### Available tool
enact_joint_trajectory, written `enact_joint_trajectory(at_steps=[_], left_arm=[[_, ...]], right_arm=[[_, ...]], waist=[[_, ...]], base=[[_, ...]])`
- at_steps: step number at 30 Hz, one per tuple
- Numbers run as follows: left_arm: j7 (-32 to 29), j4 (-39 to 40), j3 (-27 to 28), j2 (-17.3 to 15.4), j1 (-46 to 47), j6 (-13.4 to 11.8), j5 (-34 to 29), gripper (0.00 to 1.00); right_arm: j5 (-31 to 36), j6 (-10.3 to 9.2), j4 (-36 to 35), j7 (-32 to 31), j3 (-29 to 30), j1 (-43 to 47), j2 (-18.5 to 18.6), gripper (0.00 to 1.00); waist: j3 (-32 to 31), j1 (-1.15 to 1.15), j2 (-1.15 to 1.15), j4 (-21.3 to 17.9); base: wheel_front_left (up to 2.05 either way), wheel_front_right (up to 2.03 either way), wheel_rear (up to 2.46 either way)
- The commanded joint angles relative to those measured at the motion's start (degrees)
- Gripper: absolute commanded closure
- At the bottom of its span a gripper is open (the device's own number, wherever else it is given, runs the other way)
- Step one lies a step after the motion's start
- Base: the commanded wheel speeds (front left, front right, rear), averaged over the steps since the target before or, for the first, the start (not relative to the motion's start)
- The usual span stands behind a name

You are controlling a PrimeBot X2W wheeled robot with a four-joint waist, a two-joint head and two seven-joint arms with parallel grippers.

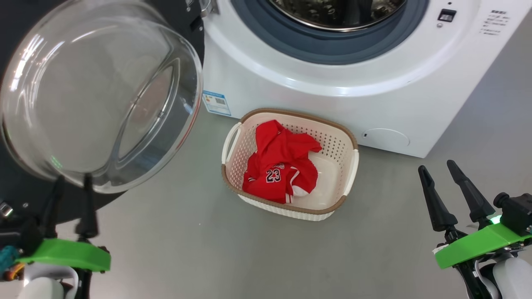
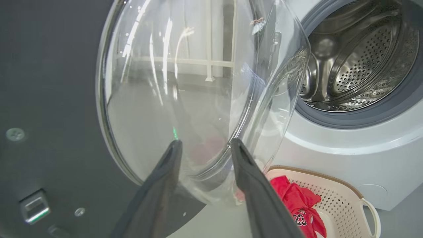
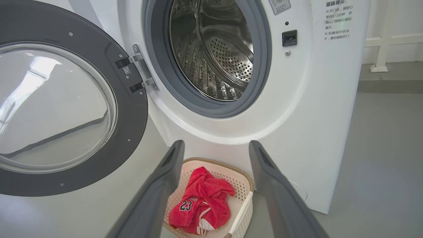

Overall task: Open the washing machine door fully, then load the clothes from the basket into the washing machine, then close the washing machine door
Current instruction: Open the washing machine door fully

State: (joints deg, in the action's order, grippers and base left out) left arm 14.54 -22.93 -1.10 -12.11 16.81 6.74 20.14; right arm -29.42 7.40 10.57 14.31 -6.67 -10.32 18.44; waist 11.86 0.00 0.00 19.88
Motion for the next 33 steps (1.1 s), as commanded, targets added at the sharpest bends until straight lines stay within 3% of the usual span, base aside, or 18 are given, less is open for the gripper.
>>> enact_joint_trajectory(at_steps=[1,11,33], left_arm=[[0.5,3.0,1.8,-1.6,-0.7,-0.4,-0.7,0.00],[0.5,9.9,-0.2,1.0,-5.0,-0.8,-1.9,0.00],[0.5,11.5,-1.8,4.0,-7.9,-0.5,-3.1,0.00]], right_arm=[[-0.6,0.09,-1.2,0.7,-1.2,0.5,0.3,0.00],[-0.2,0.09,-1.3,0.7,-1.8,1.1,0.0,0.00],[0.7,0.09,-2.3,0.7,-1.7,2.1,0.5,0.00]], waist=[[-0.9,0.00,0.00,-1.0],[-3.4,0.00,0.00,-5.1],[-6.5,0.00,0.00,-17.4]], base=[[0.00,0.00,0.00],[0.00,0.00,0.00],[0.00,0.00,0.00]])
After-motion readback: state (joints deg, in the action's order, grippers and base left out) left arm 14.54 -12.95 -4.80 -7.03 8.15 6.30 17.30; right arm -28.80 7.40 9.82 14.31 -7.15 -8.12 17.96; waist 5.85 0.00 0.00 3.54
